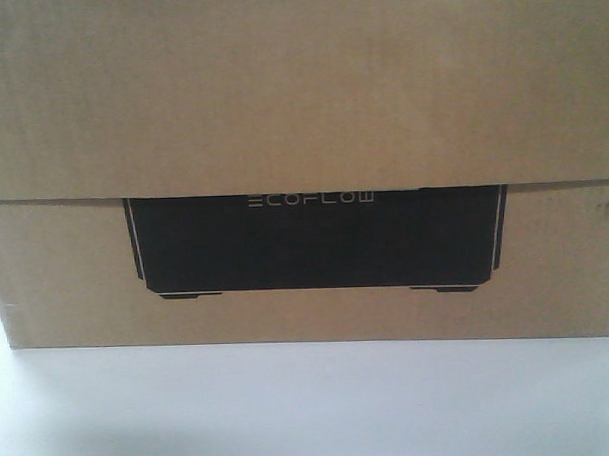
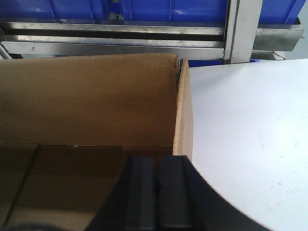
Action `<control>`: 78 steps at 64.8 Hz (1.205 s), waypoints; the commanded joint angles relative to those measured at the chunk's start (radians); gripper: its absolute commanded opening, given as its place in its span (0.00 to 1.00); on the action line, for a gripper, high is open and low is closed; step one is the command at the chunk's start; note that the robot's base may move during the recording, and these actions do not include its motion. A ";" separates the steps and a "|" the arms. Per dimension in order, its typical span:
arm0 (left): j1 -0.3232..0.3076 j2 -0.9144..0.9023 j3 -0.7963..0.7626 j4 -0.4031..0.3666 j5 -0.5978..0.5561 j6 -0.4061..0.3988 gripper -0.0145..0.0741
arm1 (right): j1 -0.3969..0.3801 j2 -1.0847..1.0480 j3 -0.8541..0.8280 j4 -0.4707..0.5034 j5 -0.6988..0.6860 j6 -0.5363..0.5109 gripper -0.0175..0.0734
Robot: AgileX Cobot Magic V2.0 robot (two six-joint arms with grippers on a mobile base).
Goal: Grab box from left shelf to table start
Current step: 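Lower the box onto the white table with both grippers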
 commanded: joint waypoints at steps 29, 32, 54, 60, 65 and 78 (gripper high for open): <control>0.030 -0.372 0.364 0.011 -0.331 -0.007 0.06 | -0.003 -0.349 0.327 0.003 -0.320 -0.105 0.25; 0.030 -0.421 0.438 0.011 -0.386 -0.007 0.06 | -0.003 -0.391 0.391 0.003 -0.359 -0.105 0.25; 0.030 -0.776 0.956 0.021 -0.699 -0.007 0.06 | -0.003 -0.776 0.824 0.003 -0.501 -0.105 0.25; 0.030 -0.849 1.049 0.055 -0.717 -0.007 0.06 | -0.003 -0.875 0.900 0.003 -0.511 -0.105 0.25; 0.030 -0.901 1.099 0.062 -0.717 -0.007 0.06 | -0.003 -0.952 0.946 0.003 -0.512 -0.105 0.25; 0.030 -0.928 1.111 0.062 -0.724 -0.007 0.06 | -0.003 -1.011 0.977 0.003 -0.513 -0.104 0.25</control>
